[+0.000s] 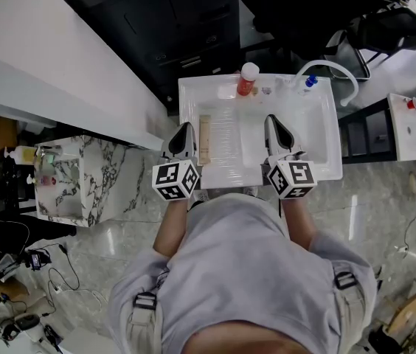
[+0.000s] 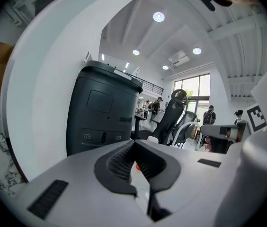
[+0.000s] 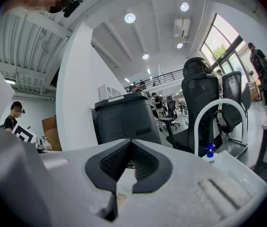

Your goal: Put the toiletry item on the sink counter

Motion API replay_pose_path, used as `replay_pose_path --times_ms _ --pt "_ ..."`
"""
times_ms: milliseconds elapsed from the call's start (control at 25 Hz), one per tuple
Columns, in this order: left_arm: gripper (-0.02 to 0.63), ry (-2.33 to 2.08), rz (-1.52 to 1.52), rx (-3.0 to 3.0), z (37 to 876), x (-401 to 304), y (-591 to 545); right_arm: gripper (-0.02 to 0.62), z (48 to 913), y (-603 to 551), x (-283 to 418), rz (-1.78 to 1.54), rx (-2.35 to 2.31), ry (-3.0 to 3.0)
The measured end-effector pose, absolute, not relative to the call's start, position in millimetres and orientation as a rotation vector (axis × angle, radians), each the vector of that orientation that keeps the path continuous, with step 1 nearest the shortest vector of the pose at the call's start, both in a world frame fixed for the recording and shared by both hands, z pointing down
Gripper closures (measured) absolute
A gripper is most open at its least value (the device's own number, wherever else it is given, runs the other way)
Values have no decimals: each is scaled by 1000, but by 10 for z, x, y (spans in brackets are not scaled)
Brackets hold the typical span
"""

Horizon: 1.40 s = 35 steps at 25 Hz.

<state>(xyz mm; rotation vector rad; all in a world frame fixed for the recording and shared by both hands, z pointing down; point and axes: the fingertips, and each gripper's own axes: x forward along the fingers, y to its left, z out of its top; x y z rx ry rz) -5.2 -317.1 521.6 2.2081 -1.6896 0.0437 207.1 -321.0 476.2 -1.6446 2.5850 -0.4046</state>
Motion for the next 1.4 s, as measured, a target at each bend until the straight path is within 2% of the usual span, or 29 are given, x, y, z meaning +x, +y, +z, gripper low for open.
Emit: replay_pose_path --times_ms 760,1400 --pt "603 -1762 -130 2422 4398 39 -3021 591 4581 -3158 2112 -324 -1659 2551" --pt "601 -1792 -133 2433 4342 18 -2996 591 4461 -3109 2060 -220 -1653 2565"
